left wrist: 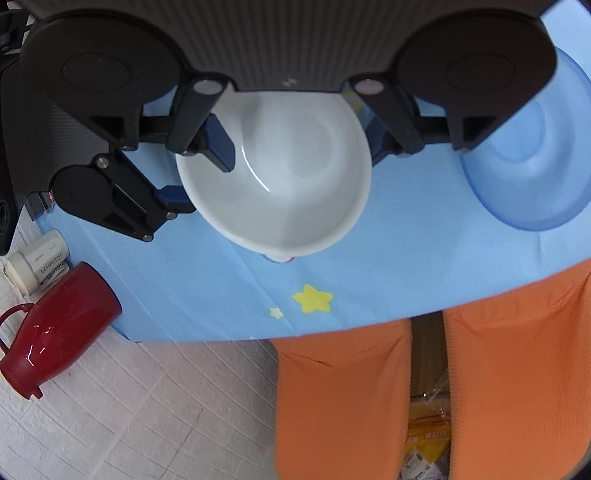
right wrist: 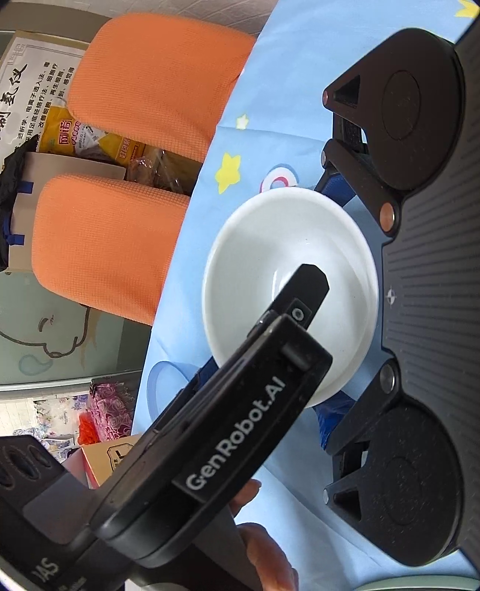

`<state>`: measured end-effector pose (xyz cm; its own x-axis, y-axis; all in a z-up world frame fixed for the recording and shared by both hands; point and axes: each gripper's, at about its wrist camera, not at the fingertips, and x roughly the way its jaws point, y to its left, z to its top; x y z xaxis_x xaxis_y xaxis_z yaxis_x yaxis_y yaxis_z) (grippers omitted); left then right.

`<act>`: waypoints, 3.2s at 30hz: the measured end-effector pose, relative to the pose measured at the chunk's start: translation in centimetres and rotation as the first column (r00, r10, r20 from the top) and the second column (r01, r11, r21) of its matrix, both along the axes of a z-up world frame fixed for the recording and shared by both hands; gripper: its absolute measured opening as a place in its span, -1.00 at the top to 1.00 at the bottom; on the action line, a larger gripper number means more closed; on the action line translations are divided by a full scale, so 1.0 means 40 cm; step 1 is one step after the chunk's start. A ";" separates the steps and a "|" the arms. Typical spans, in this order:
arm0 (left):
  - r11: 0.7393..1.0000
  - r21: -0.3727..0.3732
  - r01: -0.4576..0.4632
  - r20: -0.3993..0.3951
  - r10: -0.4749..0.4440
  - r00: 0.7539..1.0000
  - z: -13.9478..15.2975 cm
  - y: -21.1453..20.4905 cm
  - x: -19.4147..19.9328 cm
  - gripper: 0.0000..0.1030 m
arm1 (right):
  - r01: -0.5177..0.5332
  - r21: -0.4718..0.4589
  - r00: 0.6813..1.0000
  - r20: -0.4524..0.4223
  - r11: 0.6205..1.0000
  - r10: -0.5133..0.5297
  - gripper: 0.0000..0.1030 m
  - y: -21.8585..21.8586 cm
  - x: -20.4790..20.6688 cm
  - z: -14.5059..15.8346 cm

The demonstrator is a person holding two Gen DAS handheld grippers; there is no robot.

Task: Organize plates and bowls
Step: 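Lift the white bowl with the left tool and carry it over the steel bowl, then lower the white bowl into the steel bowl and open the left tool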

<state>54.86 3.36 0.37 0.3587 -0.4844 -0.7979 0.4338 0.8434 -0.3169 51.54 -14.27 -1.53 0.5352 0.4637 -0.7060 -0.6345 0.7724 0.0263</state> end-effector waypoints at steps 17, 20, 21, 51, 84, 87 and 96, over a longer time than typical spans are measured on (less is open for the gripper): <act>0.996 0.053 -0.067 0.032 0.065 0.997 -0.017 -0.013 -0.015 0.12 | -0.002 -0.025 0.999 0.033 1.000 0.003 -0.57 0.002 -0.019 -0.025; 0.997 0.045 -0.065 0.032 0.064 0.997 -0.009 -0.011 -0.025 0.13 | -0.013 -0.004 0.998 0.062 1.000 0.013 -0.56 -0.003 -0.035 0.003; 0.997 0.039 -0.067 0.035 0.066 0.997 -0.003 -0.011 -0.030 0.13 | -0.011 0.005 0.998 0.063 1.000 0.011 -0.56 -0.006 -0.038 0.012; 0.999 0.039 0.016 0.059 -0.019 0.998 0.070 -0.177 -0.624 0.12 | 0.050 -0.005 0.996 0.073 0.999 -0.049 -0.57 -0.151 -0.557 0.092; 0.987 -0.083 -0.137 0.246 0.154 0.957 0.200 0.028 -0.783 -0.53 | 0.155 0.050 0.964 0.208 0.987 -0.162 -0.59 -0.298 -0.772 0.171; 0.981 -0.067 -0.183 0.262 0.194 0.945 0.203 0.053 -0.804 -0.75 | 0.159 0.081 0.965 0.198 0.984 -0.172 -0.59 -0.297 -0.775 0.161; 0.953 -0.056 -0.298 0.260 0.302 0.917 0.174 0.101 -0.826 -0.88 | 0.193 0.194 0.966 0.133 0.962 -0.221 -0.59 -0.270 -0.765 0.131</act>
